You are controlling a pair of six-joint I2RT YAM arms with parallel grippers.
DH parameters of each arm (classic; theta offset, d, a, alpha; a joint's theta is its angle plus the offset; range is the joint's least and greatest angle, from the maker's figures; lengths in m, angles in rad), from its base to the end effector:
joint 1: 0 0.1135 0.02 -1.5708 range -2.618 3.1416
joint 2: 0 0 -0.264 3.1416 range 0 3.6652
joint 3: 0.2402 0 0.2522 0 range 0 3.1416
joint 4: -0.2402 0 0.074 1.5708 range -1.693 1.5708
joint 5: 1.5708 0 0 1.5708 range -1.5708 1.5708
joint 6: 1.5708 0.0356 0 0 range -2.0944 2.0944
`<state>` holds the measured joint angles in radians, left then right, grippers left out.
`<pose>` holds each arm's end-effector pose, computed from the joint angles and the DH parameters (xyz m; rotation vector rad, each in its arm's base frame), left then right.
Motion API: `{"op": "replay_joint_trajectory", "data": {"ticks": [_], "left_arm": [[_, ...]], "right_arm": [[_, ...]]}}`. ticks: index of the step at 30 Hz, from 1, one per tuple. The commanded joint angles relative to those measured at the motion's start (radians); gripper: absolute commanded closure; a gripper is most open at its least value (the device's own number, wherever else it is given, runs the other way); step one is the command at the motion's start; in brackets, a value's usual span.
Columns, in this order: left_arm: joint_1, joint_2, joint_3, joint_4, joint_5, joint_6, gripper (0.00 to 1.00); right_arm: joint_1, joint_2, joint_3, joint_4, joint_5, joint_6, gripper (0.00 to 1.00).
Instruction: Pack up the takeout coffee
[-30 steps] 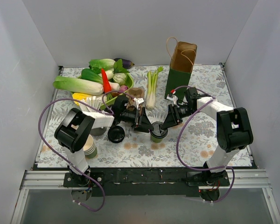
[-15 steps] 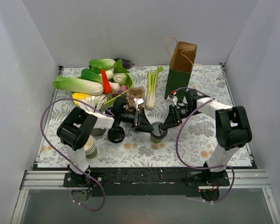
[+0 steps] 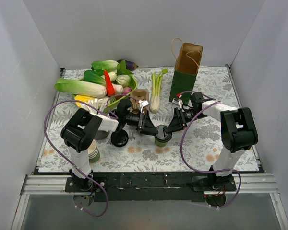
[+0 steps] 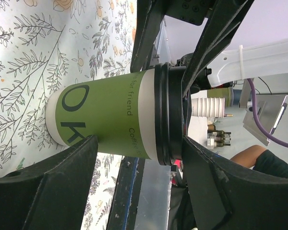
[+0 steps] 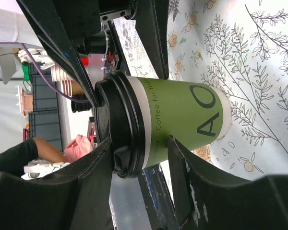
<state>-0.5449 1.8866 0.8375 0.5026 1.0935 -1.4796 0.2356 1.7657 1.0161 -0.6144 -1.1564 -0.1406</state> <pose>0.2857 -0.2102 0.1350 0.3081 -2.2241 1.6981 0.2933 0.1039 0.1631 -0.6390 2.4442 1.6555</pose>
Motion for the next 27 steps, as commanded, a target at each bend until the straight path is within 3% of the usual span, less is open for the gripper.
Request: {"op": "replay_joint_trajectory", "data": {"ticks": [1,14,27], "left_arm": [[0.016,0.114,-0.044,-0.139,-0.202,0.038,0.31],[0.025,0.167,-0.066,-0.116,-0.222,0.054,0.32],[0.0,0.232,0.008,-0.268,-0.34,0.154,0.32]], "right_arm": [[0.016,0.06,-0.05,-0.005,0.182,-0.036,0.47],[0.019,0.066,-0.086,0.042,0.259,0.016,0.48],[0.057,0.101,-0.117,0.12,0.313,0.167,0.41]]}}
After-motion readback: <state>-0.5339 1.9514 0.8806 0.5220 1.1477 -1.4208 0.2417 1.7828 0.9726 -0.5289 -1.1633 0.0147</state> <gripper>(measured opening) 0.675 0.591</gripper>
